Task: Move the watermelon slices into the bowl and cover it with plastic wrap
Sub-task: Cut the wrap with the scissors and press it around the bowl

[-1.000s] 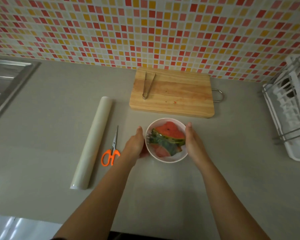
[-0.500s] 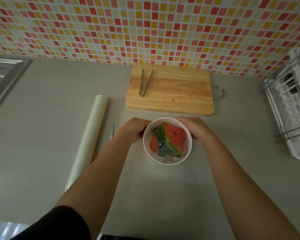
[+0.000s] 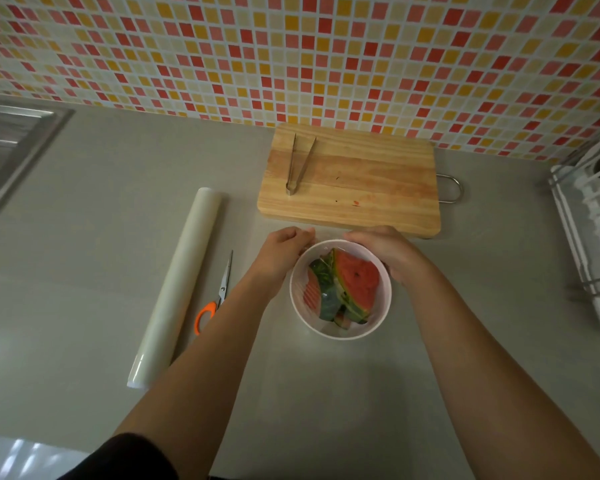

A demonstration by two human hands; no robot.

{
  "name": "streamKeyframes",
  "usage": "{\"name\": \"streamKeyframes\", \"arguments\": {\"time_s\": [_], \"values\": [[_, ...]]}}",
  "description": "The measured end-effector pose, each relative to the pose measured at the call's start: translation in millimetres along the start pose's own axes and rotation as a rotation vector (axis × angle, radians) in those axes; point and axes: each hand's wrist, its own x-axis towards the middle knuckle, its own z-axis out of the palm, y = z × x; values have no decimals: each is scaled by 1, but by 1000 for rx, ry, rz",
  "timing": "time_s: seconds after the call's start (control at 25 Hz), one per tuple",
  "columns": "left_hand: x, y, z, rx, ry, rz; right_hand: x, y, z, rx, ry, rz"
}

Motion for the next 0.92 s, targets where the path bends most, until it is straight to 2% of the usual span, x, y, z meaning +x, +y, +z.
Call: {"name": "streamKeyframes", "arguments": {"time_s": [0.2,0.44,0.56,0.72,0.92], "values": [[2,0,8,-5,-7,27,2,0,5,83,-11,-3],[5,3,2,52,-90,-73,-6,8,-10,-16,-58,-8],[4,4,1,23,-87,-21,-8,15,-19,45,-56,-32],[4,6,7,-32,-48,20,-4,18,-16,203,3,-26],[4,6,12,-35,25,23,-4,14,-4,96,-71,12]]}}
